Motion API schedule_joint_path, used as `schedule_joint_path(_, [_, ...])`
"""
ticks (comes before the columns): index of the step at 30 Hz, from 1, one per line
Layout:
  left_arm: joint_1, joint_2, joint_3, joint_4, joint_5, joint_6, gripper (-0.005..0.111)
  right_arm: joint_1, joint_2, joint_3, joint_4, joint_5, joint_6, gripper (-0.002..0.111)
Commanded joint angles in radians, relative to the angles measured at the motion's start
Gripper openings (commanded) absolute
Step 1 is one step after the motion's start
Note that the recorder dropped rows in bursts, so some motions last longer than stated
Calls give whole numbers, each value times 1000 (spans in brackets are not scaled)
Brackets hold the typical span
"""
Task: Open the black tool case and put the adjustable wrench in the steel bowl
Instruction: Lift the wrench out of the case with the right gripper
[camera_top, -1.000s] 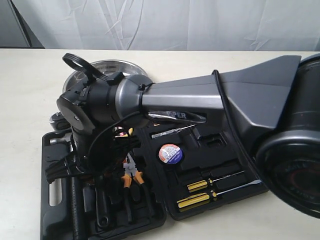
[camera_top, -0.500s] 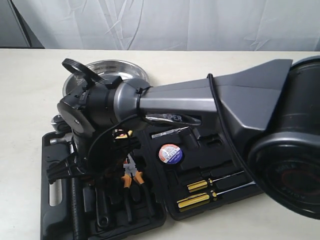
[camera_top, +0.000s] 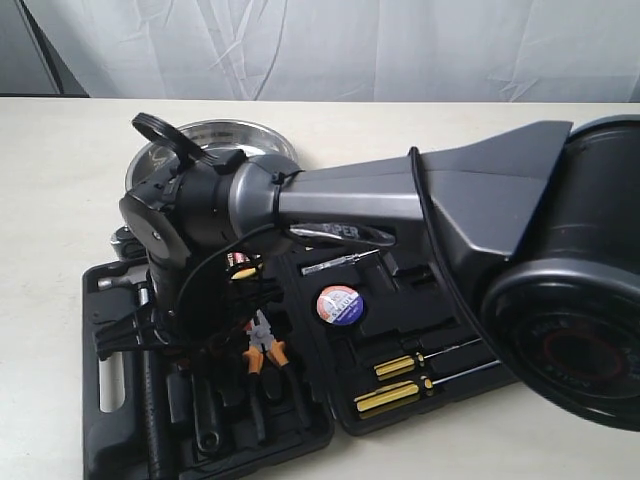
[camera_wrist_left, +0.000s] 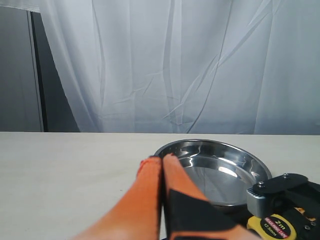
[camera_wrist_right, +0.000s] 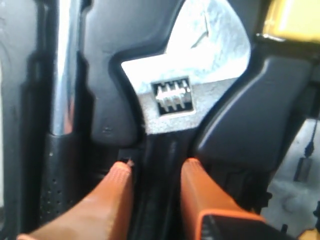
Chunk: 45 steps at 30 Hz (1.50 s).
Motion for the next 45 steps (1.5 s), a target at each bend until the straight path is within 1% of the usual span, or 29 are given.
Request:
schedule_joint_path(1, [-11,-5,5,-1,1,-1,0,-6,59,26,-58,29,-79,-1])
schedule_joint_path(7, [-11,-5,5,-1,1,-1,0,-6,23,26,-75,27,-105,-1])
schedule_joint_path(13, [-11,-5,5,-1,1,-1,0,-6,-65,26,-149,8,-103,-1])
schedule_joint_path(19, [-11,-5,5,-1,1,-1,0,-6,-114,26,-153,-22,-103,-1])
schedule_joint_path(26, [-11,-5,5,-1,1,-1,0,-6,-129,26,-153,-16,-103,-1])
schedule_joint_path(29, [-11,-5,5,-1,1,-1,0,-6,-173,26,-155,-3,-103,-1])
schedule_joint_path(36, [-11,-5,5,-1,-2,-1,0,-6,-199,26,-195,15,-107,-1])
schedule_joint_path(39, [-11,-5,5,-1,-2,-1,0,-6,-207,26,-363,-29,-103,-1])
schedule_joint_path(40, [-11,-5,5,-1,-2,-1,0,-11,-207,26,-439,-77,-103,-1])
schedule_joint_path(43, [-11,-5,5,-1,-2,-1,0,-55,-202,19,-440,-168,-112,-1])
schedule_joint_path(45, [-11,-5,5,-1,-2,-1,0,-101,-183,-9,-399,-176,-139,-1])
